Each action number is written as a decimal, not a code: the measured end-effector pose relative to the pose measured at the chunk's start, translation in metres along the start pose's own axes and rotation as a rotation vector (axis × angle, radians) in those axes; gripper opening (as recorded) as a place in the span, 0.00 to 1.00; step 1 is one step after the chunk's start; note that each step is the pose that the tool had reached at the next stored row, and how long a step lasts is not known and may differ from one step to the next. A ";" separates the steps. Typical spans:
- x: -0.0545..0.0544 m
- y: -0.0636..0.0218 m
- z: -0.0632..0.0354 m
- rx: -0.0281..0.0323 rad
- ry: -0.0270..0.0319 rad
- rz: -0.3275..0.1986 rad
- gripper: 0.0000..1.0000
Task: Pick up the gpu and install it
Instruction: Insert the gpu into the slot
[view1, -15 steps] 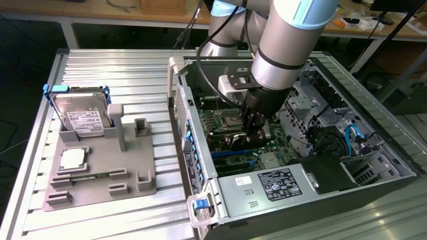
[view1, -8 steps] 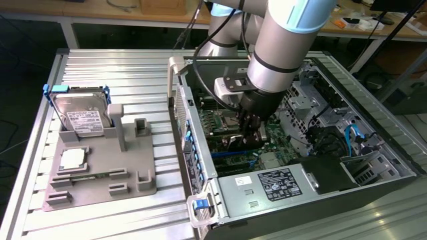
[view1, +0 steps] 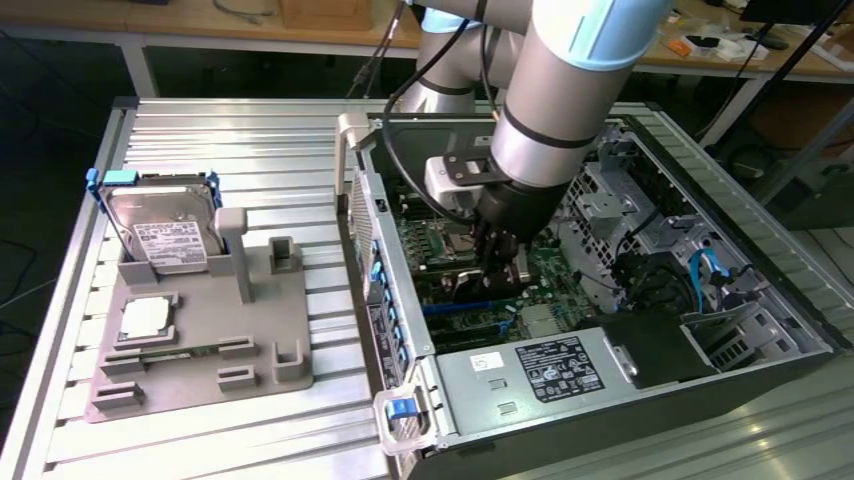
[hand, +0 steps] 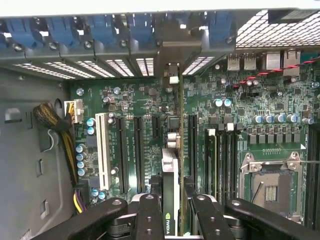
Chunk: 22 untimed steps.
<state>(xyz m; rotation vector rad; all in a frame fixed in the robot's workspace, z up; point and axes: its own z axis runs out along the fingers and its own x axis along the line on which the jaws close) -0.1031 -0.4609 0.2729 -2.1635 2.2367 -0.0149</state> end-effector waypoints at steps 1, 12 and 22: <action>0.000 0.0002 0.0002 0.0000 -0.0019 0.000 0.27; 0.000 0.0001 0.0011 -0.0001 -0.0027 0.000 0.27; 0.000 -0.0014 0.0029 -0.0001 -0.0025 0.001 0.27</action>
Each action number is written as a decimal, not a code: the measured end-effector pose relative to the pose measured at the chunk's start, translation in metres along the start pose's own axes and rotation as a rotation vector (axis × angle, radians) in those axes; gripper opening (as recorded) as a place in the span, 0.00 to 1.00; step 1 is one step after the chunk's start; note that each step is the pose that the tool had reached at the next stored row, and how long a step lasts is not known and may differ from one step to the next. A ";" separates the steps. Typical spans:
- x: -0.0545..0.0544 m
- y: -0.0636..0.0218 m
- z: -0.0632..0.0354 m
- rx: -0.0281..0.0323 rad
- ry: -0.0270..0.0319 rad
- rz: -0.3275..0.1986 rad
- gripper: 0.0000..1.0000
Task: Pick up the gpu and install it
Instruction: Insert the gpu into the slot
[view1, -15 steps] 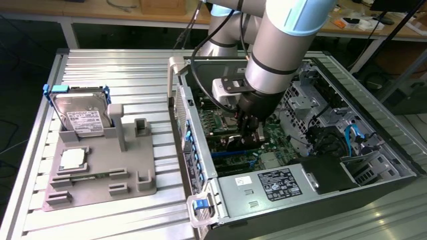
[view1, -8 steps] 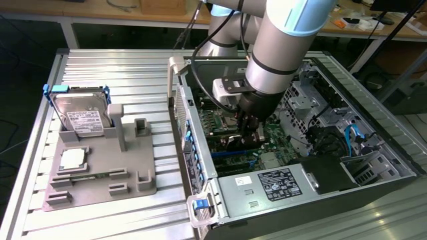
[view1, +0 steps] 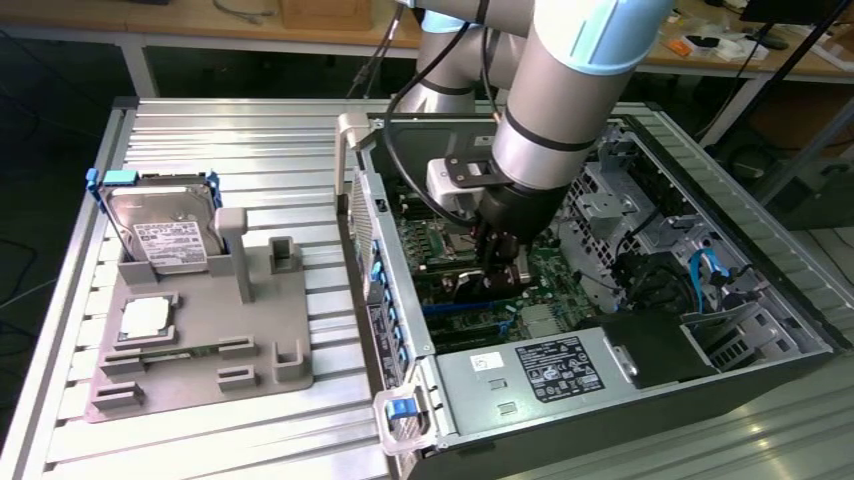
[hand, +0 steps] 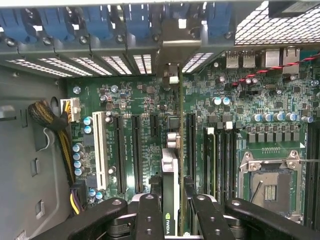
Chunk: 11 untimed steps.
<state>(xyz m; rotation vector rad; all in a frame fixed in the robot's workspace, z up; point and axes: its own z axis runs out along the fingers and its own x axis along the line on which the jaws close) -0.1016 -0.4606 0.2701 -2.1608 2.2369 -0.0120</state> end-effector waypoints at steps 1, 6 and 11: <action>0.000 0.0007 0.0004 0.0001 -0.0002 0.001 0.27; 0.000 0.0014 0.0011 0.0001 0.0000 0.004 0.27; 0.000 0.0016 0.0019 0.0002 0.0000 0.009 0.27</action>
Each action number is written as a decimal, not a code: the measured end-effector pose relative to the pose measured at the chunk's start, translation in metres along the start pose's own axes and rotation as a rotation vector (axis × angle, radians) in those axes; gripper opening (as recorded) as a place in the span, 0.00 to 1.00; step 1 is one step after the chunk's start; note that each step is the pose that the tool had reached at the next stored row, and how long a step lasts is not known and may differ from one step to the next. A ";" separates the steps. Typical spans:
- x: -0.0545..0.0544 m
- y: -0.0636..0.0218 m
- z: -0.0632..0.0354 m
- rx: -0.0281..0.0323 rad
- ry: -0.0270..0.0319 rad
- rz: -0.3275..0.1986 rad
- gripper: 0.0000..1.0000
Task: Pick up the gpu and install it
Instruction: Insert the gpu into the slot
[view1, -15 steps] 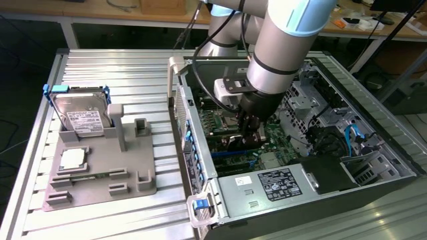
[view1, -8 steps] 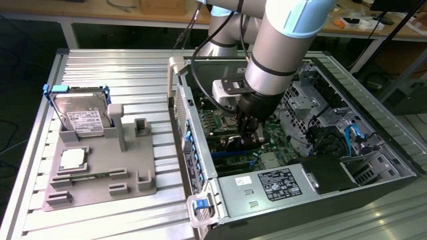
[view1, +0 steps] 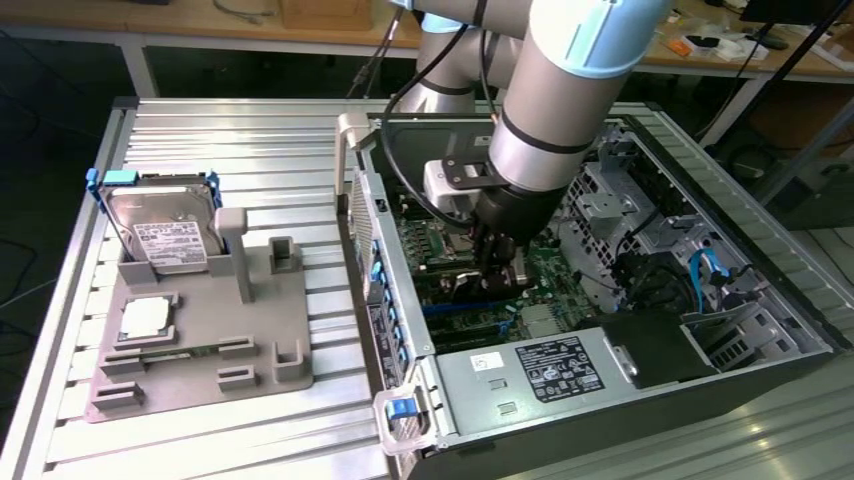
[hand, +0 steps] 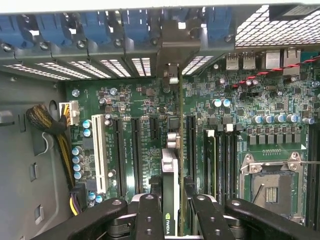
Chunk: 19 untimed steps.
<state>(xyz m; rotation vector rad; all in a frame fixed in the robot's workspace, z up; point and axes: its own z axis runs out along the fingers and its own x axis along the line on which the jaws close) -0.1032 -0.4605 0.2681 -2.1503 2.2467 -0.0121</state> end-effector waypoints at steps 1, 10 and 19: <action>0.000 0.0005 0.0004 0.0001 -0.0001 0.001 0.27; 0.000 0.0032 0.0024 -0.0012 -0.0002 0.005 0.27; 0.000 -0.0009 0.0025 -0.0306 0.0010 0.006 0.27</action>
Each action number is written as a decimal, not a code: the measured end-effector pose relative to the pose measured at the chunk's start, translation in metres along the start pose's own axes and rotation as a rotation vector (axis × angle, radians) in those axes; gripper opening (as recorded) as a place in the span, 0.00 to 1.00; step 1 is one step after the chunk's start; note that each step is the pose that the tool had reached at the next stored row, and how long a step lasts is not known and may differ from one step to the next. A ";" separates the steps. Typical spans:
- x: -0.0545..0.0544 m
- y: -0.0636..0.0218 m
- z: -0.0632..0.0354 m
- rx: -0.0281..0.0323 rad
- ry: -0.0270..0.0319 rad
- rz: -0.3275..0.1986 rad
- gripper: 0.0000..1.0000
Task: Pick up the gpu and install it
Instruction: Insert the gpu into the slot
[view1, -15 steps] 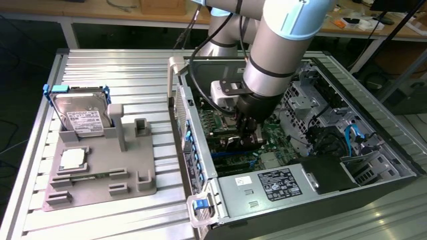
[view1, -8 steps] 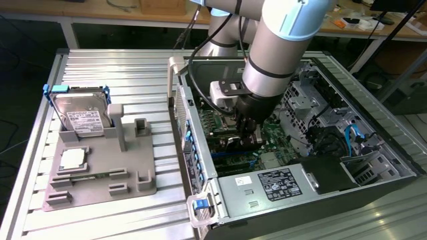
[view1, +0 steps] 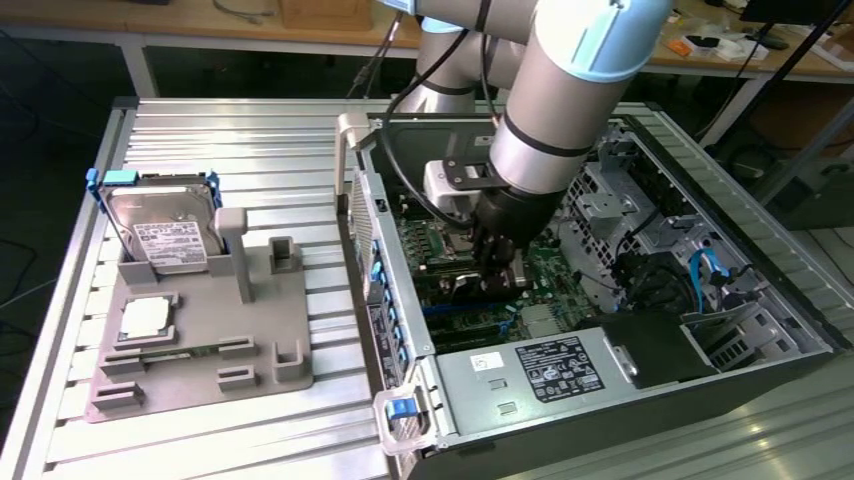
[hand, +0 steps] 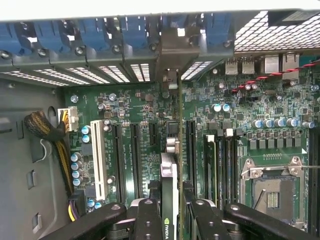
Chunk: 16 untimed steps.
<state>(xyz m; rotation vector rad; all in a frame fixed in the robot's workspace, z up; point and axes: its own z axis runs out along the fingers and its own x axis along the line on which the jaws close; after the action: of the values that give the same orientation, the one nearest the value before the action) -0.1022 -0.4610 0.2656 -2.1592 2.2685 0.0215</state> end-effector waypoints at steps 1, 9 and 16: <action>0.000 -0.0004 -0.0001 -0.0030 0.0003 0.000 0.27; 0.000 -0.0032 0.0007 -0.0221 -0.0024 0.000 0.27; 0.000 -0.0032 0.0027 -0.0245 -0.0069 0.000 0.27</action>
<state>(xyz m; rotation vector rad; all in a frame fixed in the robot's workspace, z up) -0.0990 -0.4610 0.2630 -2.1669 2.2770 0.0570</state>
